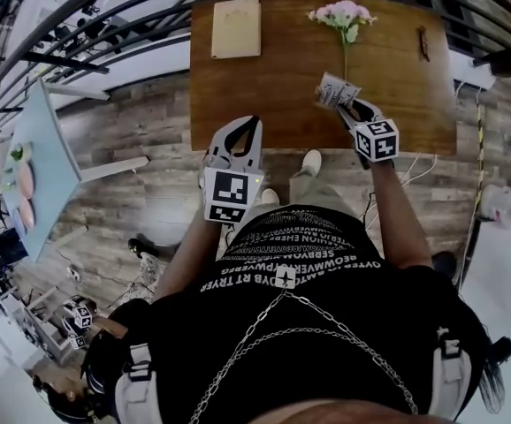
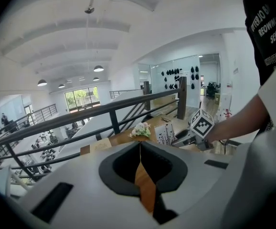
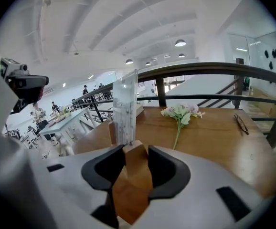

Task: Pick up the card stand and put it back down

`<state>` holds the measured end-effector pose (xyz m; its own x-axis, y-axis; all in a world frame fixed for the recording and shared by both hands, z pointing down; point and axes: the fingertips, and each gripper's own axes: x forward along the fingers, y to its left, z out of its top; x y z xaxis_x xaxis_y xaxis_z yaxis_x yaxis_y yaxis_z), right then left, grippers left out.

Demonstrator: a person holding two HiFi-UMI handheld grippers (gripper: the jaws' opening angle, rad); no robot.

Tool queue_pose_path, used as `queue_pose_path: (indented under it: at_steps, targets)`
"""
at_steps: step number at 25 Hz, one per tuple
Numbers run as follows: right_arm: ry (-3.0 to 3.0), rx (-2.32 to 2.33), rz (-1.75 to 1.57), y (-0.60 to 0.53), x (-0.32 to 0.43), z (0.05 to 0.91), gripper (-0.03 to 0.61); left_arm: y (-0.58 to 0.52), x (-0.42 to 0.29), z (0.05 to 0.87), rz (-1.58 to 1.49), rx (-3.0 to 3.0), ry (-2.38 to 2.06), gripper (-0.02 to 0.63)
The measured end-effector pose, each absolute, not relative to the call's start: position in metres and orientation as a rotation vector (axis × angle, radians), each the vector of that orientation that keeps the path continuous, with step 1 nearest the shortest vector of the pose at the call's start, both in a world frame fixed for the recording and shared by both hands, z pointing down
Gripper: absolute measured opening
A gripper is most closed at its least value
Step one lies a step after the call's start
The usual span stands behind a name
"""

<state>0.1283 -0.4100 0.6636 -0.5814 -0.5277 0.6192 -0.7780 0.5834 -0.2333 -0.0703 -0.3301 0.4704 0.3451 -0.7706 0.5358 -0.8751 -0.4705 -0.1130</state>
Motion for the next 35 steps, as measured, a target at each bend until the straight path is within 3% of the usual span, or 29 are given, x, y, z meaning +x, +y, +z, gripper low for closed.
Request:
queue_pose_path:
  at_steps: [21,24,27,35]
  targets:
    - [-2.249,0.909,0.683,-0.437,0.107,0.766,0.168,-0.337,-0.084,0.488,0.863,2.288,-1.548,0.029]
    - [-2.253,0.896,0.653,-0.436,0.104,0.763,0.18,-0.336,-0.084,0.479,0.849,2.306,-1.557,0.029]
    - [-2.272,0.935,0.642,-0.434,0.106,0.751,0.254,-0.331,-0.087,0.472,0.83,2.329,-1.563,0.029]
    - [-2.276,1.031,0.64,-0.411,0.13,0.714,0.272,-0.313,-0.093,0.463,0.776,2.396,-1.538,0.029]
